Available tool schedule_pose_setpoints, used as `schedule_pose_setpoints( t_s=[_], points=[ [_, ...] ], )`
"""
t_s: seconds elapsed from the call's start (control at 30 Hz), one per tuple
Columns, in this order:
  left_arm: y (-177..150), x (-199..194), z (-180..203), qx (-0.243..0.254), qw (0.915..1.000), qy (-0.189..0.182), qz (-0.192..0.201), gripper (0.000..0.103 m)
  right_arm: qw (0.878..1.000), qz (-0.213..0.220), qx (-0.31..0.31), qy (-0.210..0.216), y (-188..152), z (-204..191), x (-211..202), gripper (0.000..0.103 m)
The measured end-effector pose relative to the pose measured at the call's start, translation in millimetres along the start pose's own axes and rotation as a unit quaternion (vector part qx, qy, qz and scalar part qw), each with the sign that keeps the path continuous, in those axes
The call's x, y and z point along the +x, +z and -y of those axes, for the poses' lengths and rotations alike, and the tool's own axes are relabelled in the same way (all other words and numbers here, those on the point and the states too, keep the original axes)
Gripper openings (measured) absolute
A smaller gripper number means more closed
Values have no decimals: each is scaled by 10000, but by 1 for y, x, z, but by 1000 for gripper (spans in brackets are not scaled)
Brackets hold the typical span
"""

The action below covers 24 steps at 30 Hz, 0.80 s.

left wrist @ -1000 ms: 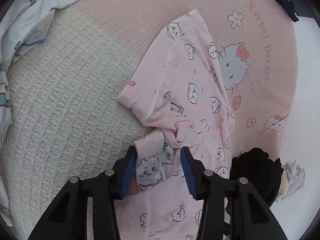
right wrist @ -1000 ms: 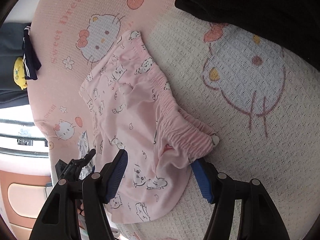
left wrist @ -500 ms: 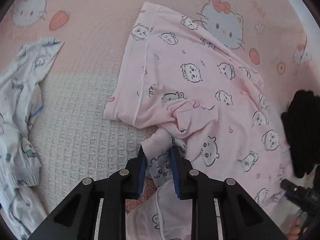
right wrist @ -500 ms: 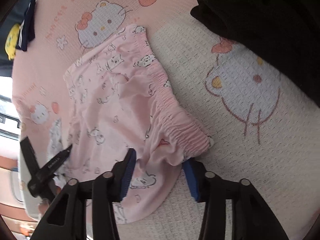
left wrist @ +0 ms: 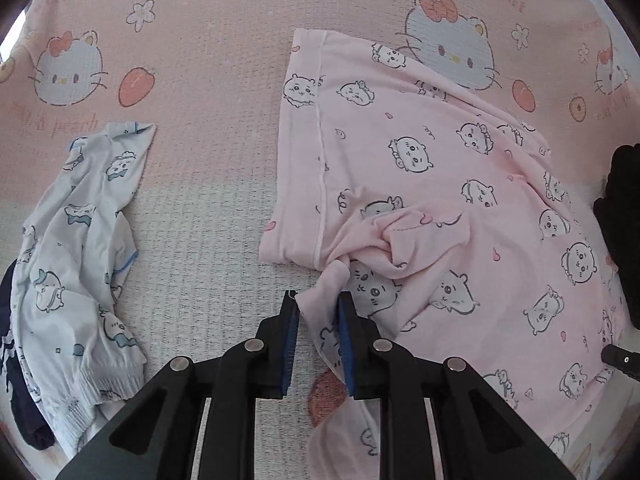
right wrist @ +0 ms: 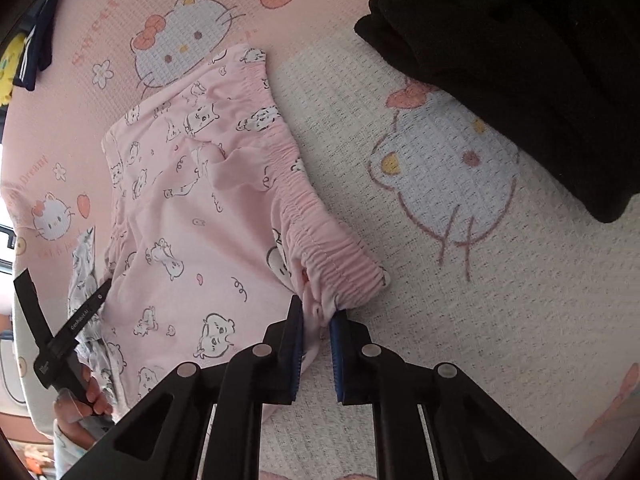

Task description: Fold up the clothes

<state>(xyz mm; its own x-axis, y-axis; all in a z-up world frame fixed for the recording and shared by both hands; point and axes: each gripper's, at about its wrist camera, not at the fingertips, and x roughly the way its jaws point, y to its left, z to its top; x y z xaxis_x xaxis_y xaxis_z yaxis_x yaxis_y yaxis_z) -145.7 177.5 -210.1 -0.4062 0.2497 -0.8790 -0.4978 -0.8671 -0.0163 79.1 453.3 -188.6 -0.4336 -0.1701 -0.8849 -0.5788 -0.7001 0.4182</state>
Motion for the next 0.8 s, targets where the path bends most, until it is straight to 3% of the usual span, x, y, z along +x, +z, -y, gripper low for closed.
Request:
schedule_pose_setpoints(
  t_s=[0.23,0.33,0.43,0.53,0.63,0.8],
  points=[
    [9,-8,-20,133,9995,281,-36,16,9996,52,-168,-199,-2,0,-6,9],
    [18,-14,-26,424,9954,837,178,16,9995,29,-219,-234,-4,1,-7,9],
    [27,-19,-36,461,9957,787,186,16,9990,-11,-333,-297,-9,1,-9,10],
    [26,-32,-41,340,9988,157,325,17,9983,-9,-448,-379,-10,-2,-10,10],
    [21,-40,-36,364,9985,-132,389,17,9983,-18,-449,-358,-9,-3,-8,10],
    [11,-37,-23,274,9965,-774,-162,18,9979,-56,-556,-315,-8,-5,-8,12]
  ],
)
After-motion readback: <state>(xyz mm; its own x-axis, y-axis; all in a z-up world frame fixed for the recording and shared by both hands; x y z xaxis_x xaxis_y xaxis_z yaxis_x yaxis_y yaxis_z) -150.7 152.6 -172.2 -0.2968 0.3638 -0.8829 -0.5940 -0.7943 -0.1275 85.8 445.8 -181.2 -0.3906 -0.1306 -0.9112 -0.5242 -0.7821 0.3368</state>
